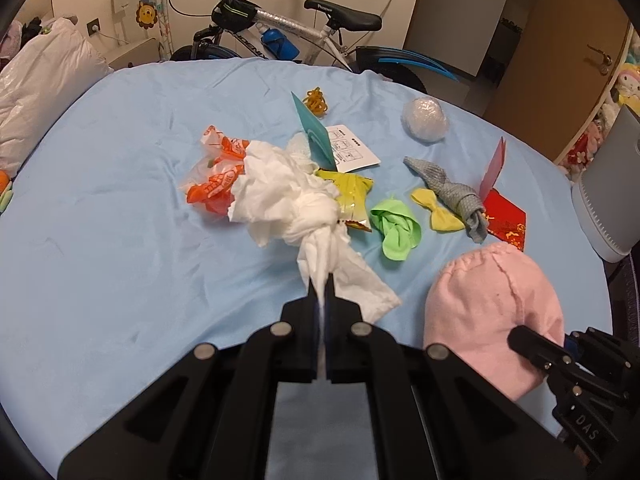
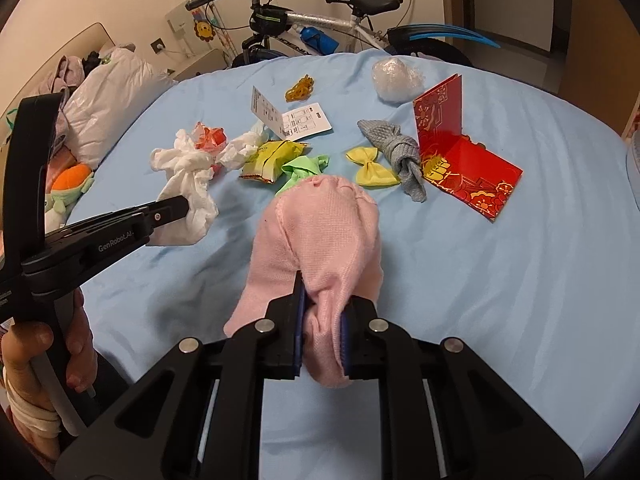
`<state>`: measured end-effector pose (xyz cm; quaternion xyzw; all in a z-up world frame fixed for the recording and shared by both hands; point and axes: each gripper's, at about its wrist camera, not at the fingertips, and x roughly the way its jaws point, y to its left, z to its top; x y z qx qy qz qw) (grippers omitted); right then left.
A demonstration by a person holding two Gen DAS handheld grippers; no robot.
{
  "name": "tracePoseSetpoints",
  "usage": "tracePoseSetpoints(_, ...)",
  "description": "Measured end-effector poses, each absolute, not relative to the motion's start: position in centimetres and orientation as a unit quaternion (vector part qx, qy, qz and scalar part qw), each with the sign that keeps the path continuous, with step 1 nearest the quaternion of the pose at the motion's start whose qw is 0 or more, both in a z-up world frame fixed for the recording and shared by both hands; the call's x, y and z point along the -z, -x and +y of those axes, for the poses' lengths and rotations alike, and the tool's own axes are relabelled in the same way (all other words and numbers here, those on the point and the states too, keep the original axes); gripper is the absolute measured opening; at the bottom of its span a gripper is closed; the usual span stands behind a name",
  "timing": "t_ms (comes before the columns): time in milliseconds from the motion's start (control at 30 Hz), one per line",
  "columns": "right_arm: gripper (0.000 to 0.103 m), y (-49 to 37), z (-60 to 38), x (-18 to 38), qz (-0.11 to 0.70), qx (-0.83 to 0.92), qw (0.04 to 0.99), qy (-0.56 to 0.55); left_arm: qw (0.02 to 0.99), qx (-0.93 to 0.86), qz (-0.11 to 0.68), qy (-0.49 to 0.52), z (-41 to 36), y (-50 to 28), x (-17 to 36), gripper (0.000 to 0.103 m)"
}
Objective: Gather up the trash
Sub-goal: 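Lift the white tissue with the left tool while the right tool carries the pink cloth to the grey bin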
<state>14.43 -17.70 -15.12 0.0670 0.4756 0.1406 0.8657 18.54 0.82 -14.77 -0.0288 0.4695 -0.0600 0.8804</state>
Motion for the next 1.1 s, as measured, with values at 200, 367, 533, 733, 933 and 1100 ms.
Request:
tracePoseSetpoints(200,0.013,-12.5,-19.6,13.2,0.459,-0.13,0.876,-0.073,0.894,0.062,0.443,0.028,1.2,-15.4,11.8,0.002)
tracePoseSetpoints(367,0.013,-10.6,-21.6,9.4,0.43,-0.121,0.892,-0.068,0.901,0.075,0.427,0.022,0.5,-13.6,8.8,0.002)
tracePoseSetpoints(533,0.013,-9.1,-26.2,3.8,0.396,-0.098,0.912,-0.043,0.91,0.102,0.401,0.009,-1.6,-13.3,4.1,0.002)
tracePoseSetpoints(733,0.013,-8.7,-35.2,-3.5,0.357,-0.032,0.933,-0.042,0.918,0.16,0.363,-0.005,-6.9,-14.7,-2.8,0.003)
tracePoseSetpoints(933,0.013,-9.9,-44.3,-10.1,0.318,0.055,0.946,-0.024,0.919,0.231,0.315,-0.047,-16.0,-16.3,-9.4,0.003)
tracePoseSetpoints(1100,0.013,-11.5,-50.5,-13.8,0.303,0.096,0.948,-0.027,0.912,0.29,0.278,-0.078,-24.8,-17.7,-14.5,0.003)
